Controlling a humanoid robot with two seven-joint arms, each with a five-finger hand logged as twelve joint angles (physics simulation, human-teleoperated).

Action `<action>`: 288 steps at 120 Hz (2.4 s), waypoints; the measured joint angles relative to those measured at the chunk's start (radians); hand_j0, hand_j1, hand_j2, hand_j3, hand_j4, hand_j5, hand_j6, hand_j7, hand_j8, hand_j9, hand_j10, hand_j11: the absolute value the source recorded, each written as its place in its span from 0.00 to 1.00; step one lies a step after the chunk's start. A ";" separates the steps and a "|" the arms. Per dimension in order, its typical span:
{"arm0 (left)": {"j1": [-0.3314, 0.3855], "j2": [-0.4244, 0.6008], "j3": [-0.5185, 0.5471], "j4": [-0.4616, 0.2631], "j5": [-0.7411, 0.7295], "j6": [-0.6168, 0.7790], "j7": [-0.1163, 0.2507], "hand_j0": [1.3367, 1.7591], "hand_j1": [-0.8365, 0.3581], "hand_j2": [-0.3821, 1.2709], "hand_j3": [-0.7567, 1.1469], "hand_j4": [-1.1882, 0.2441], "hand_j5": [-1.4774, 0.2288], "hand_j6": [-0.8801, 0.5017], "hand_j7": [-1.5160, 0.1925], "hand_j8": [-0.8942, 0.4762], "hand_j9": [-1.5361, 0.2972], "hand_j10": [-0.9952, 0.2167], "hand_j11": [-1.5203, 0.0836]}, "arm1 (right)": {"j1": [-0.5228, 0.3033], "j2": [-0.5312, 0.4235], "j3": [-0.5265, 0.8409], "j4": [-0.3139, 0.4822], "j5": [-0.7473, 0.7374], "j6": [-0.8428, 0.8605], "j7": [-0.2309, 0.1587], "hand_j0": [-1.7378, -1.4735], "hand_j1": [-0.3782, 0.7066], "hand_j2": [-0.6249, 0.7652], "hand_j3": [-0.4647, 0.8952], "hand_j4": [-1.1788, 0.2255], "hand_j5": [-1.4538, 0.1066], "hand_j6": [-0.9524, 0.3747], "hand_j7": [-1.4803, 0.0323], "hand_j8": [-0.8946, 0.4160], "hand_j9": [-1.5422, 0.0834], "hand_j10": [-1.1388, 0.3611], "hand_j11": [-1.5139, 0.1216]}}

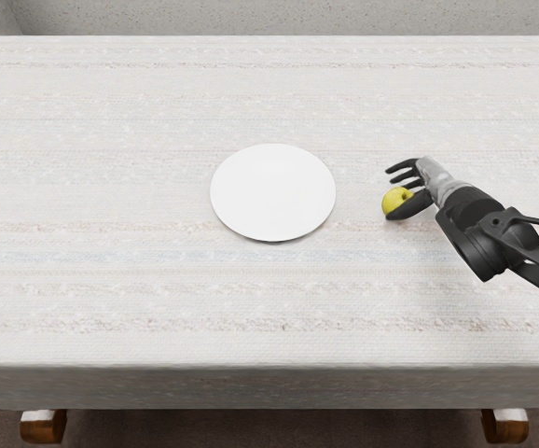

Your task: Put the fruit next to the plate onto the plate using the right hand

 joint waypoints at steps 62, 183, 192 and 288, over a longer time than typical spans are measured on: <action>-0.002 0.000 0.000 0.001 0.000 0.000 0.000 0.76 0.99 0.23 0.40 0.82 0.86 0.63 0.88 0.65 0.83 0.82 0.94 | 0.003 -0.008 0.009 0.017 0.003 0.000 -0.002 0.30 0.54 0.45 0.34 0.49 0.52 0.35 0.56 0.36 0.56 0.43 0.54; 0.006 0.000 0.000 0.004 -0.001 0.000 0.000 0.76 0.99 0.23 0.40 0.83 0.86 0.63 0.88 0.65 0.83 0.82 0.94 | 0.114 0.165 0.017 0.044 0.009 -0.031 -0.057 0.30 0.54 0.49 0.34 0.48 0.51 0.34 0.55 0.35 0.55 0.42 0.53; 0.006 0.000 0.000 0.004 -0.001 0.000 0.000 0.76 0.99 0.23 0.40 0.82 0.86 0.63 0.88 0.65 0.83 0.82 0.94 | 0.122 0.203 0.017 0.017 0.009 -0.036 -0.058 0.30 0.54 0.47 0.34 0.48 0.51 0.34 0.55 0.35 0.55 0.42 0.53; 0.003 0.000 0.000 0.004 0.000 0.000 0.000 0.76 0.99 0.23 0.40 0.83 0.86 0.63 0.88 0.65 0.83 0.82 0.94 | 0.148 0.333 0.017 -0.061 0.011 -0.102 -0.098 0.30 0.20 0.44 0.34 0.72 0.79 0.59 0.84 0.56 0.82 0.65 0.79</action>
